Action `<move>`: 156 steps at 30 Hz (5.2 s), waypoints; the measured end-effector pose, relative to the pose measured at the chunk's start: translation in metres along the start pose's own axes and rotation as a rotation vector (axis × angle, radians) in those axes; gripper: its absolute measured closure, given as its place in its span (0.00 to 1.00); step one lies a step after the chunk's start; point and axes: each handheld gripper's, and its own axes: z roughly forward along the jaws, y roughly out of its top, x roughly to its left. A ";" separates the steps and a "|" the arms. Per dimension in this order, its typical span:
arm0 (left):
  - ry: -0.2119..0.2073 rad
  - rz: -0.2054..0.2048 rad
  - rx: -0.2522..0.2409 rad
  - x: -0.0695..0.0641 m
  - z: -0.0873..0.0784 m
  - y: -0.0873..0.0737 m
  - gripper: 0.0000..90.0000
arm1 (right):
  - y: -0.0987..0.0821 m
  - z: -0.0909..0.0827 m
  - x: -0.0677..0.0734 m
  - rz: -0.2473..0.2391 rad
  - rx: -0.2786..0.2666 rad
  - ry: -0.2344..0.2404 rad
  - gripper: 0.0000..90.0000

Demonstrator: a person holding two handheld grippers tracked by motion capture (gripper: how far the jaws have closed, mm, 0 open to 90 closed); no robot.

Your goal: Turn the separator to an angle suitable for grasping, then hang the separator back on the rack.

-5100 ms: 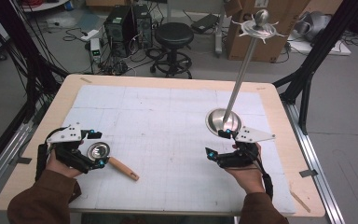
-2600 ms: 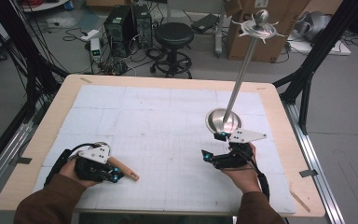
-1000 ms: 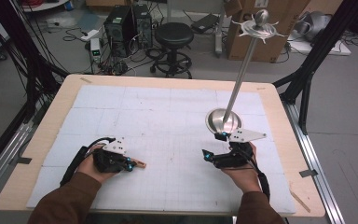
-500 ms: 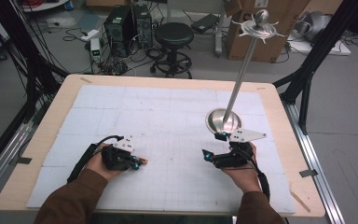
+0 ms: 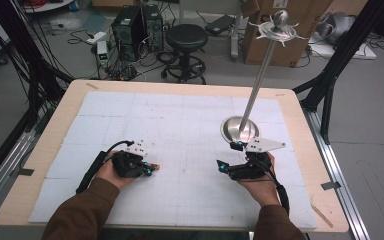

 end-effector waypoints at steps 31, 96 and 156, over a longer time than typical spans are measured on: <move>-0.034 -0.064 -0.086 0.007 -0.009 0.010 0.92 | -0.001 0.001 0.000 -0.009 0.013 -0.001 0.19; 0.056 -0.073 -0.397 0.022 -0.108 -0.048 0.10 | -0.007 -0.007 -0.003 -0.011 0.011 -0.024 0.17; 0.110 0.024 0.024 0.045 -0.065 -0.020 0.12 | -0.007 -0.009 -0.006 -0.006 -0.002 -0.023 0.17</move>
